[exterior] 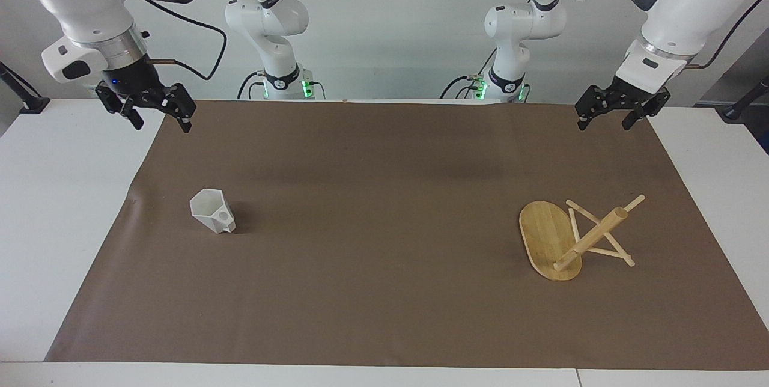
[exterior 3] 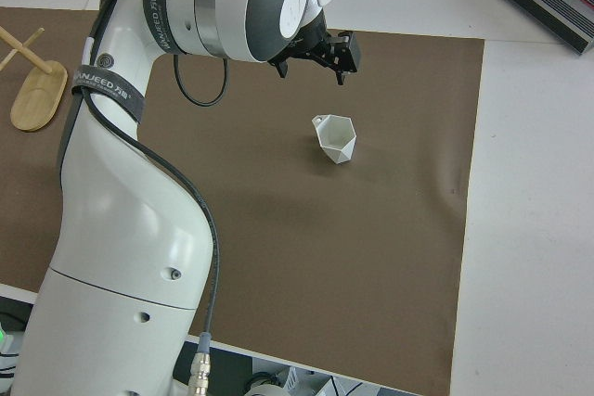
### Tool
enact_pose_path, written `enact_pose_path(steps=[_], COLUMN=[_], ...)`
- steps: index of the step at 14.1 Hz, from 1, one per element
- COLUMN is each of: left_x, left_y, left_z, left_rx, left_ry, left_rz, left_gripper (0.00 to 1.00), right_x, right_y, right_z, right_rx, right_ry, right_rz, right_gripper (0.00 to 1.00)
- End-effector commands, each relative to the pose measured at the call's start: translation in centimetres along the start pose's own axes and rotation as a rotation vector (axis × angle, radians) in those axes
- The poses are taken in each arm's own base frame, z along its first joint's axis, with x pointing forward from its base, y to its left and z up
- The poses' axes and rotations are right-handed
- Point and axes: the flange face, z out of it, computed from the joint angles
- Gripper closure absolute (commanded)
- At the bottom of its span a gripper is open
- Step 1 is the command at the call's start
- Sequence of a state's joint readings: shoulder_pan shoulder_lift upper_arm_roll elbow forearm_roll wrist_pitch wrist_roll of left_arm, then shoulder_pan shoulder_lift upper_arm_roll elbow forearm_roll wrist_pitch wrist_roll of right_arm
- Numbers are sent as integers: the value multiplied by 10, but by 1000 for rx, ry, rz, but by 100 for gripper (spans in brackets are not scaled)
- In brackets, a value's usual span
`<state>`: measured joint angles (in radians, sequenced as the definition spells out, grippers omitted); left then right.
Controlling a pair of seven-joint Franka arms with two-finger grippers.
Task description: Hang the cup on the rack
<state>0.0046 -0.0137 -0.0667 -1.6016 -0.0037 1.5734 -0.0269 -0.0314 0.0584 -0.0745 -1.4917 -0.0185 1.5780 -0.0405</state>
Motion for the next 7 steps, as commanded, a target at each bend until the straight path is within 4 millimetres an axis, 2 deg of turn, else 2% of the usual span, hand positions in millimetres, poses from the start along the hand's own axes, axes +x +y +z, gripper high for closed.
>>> enact_pose_path(steps=[1, 7], left_x=[-7, -7], left_y=[-2, -2], left_z=[-3, -3], left_rx=[20, 20], left_ry=[1, 1], left_rz=[8, 8], left_gripper=[0, 0], right_x=[-7, -7], right_y=[-2, 0], right_z=[-2, -2], right_rx=[11, 13], right_ry=[-3, -3], right_rz=[13, 11], right_gripper=[0, 0])
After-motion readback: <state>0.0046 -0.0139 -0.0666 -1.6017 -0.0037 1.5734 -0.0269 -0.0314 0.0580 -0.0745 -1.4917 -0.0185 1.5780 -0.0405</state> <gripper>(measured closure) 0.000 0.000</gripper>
